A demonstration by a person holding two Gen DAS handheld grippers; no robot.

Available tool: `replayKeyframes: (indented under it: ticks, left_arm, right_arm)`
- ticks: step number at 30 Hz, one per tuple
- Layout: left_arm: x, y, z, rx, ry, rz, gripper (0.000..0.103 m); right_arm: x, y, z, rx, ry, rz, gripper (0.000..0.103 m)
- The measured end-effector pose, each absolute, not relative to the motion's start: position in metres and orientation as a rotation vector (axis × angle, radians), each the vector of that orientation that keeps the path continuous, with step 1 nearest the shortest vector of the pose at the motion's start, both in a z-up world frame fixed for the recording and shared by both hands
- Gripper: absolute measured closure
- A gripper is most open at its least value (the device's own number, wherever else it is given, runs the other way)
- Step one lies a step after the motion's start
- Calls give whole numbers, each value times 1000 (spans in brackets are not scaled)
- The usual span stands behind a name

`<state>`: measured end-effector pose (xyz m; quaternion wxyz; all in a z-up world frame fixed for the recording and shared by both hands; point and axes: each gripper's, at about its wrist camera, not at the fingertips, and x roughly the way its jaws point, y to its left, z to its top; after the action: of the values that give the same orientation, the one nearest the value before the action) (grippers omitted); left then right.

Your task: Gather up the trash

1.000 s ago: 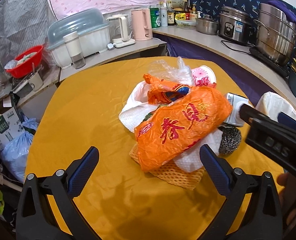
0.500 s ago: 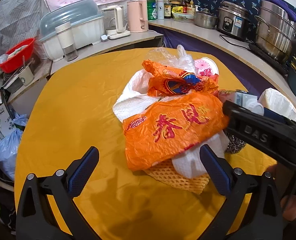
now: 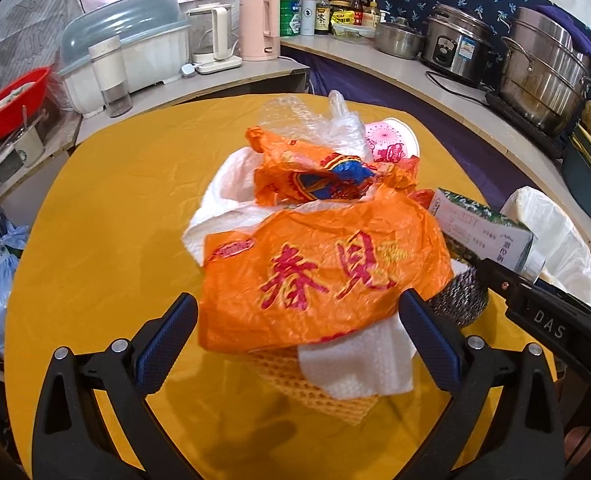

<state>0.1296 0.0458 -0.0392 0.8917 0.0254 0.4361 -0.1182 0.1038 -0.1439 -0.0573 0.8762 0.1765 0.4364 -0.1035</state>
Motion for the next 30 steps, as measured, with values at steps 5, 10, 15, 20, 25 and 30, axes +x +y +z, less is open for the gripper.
replayKeyframes:
  ticks: [5,10,15,20,25,30]
  left_arm:
    - [136,41,-39,37,910,-246,7]
    - [145,40,-43,-2,933,-260,7]
    - [148,39,-39,-52,925,-287,12]
    - [141,33,-37,-40,935,-329,56]
    - [130,31,-35,-28,940,-332,102]
    - [113,36,-23,-43,918,-338,102]
  right_arm:
    - [115,-146,-55,372,885,-217,31]
    - [119,-154,-58,393,891,-211,46]
    - [106,-164,-49,416,855,-214,46]
    - [88,-173,-37,418,829,-223,47]
    - [67,-180,-29,416,808,-231,49]
    - [45,-191,-19,429,788,-234,55]
